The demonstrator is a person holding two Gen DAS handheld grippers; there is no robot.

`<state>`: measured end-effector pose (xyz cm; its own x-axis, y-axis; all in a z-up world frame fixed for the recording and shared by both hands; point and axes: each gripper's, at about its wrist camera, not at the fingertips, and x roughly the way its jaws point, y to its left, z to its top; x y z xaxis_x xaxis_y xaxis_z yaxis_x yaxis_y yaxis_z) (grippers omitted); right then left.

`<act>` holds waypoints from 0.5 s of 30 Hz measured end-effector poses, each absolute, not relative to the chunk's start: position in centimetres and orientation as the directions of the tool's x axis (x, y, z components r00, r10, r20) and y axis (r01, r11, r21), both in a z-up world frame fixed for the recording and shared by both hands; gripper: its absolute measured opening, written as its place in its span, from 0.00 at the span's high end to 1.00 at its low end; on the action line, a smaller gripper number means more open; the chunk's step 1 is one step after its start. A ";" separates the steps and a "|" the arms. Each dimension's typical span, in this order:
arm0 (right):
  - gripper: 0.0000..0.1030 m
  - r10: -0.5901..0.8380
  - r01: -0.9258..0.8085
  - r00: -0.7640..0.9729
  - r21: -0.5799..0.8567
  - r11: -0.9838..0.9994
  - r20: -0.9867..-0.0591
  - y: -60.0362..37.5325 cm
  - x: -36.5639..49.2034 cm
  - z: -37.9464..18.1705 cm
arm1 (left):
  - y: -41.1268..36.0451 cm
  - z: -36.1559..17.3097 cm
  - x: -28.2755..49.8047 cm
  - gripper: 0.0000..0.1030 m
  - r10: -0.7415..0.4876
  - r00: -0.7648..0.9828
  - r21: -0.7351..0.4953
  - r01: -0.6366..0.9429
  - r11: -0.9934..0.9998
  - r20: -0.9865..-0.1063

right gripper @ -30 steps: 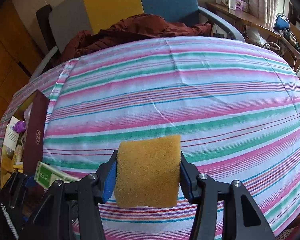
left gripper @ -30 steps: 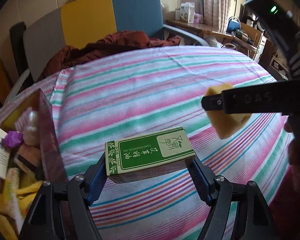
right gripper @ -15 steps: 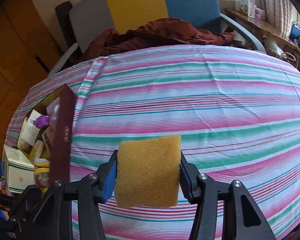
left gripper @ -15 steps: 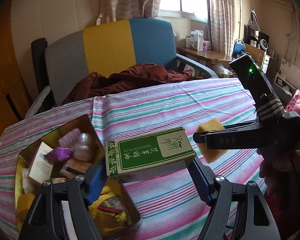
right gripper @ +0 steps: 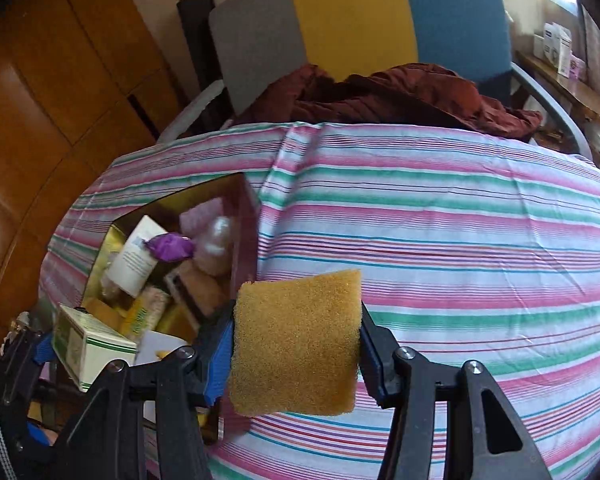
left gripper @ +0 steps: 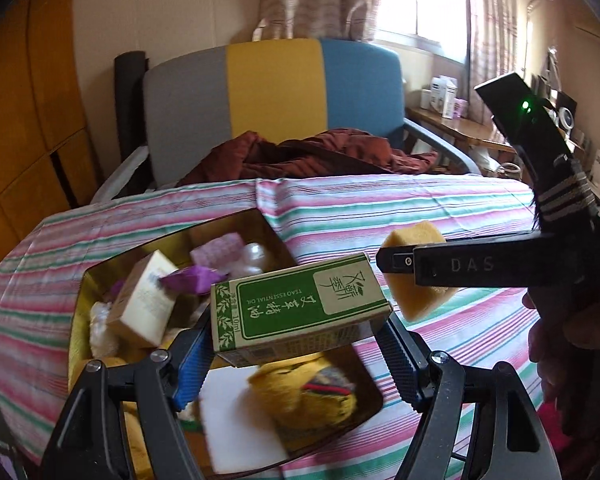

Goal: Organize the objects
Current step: 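Carry the green box over the tray with left while right carries the sponge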

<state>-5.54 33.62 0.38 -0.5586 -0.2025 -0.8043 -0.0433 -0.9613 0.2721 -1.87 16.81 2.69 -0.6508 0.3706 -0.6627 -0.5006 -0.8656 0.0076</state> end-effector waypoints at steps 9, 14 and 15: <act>0.48 -0.253 0.050 -0.538 0.269 -0.962 -0.804 29.1 -7.5 0.6 | 13.0 1.6 -3.5 0.26 0.304 -0.663 -0.001 -0.416 -0.909 -0.684; 0.48 -0.274 0.083 -0.525 0.272 -0.959 -0.806 27.2 -8.5 0.5 | 11.2 0.8 -4.2 0.26 0.274 -0.663 -0.002 -0.380 -0.925 -0.697; 0.48 -0.277 0.089 -0.523 0.272 -0.958 -0.806 26.8 -8.7 0.4 | 10.8 0.6 -4.3 0.26 0.268 -0.660 -0.002 -0.374 -0.927 -0.702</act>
